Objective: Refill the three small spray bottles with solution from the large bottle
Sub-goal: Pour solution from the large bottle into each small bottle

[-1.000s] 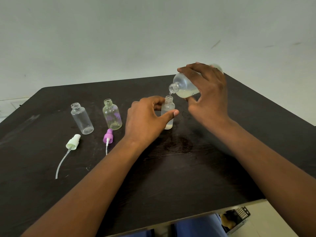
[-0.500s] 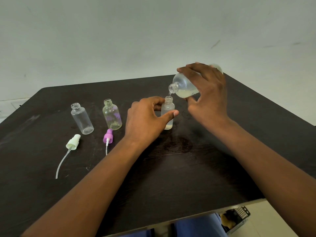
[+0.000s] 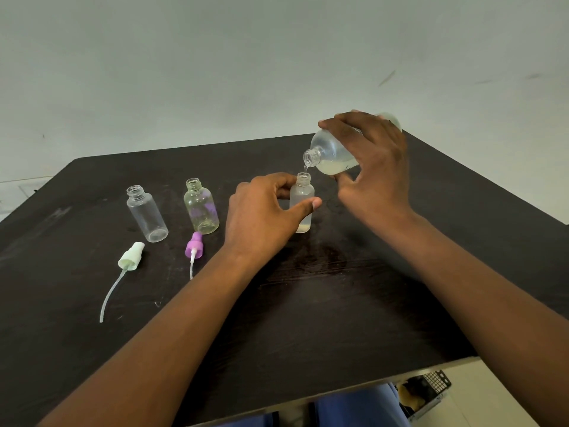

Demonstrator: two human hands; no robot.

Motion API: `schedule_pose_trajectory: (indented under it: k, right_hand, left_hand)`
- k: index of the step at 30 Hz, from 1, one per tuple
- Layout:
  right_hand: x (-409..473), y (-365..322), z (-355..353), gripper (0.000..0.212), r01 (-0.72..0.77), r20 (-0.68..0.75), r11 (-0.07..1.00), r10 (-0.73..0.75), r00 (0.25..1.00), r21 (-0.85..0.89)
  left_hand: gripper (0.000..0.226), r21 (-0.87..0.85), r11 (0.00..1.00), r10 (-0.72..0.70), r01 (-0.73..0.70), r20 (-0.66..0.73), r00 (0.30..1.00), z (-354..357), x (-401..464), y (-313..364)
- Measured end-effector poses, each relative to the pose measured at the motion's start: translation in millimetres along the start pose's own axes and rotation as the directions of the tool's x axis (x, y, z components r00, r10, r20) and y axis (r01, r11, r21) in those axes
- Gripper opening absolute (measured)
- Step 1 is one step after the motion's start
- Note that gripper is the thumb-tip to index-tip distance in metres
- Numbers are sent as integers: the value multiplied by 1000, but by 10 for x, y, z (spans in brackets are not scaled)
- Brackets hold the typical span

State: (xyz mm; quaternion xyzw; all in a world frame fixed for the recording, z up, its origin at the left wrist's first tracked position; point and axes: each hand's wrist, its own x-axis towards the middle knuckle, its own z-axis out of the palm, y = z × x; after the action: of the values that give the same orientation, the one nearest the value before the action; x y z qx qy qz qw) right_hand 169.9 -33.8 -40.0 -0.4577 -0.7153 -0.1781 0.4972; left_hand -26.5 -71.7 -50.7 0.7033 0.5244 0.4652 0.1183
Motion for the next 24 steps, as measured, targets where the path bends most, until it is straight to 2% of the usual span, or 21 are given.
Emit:
schedule_pose_trajectory:
  k: [24]
  right_hand:
    - [2,29,10,76,16,-8,1000,-16,1000,-7]
  left_hand:
    - [40,-1,1000,9,-9,3,1000,2,-1,6]
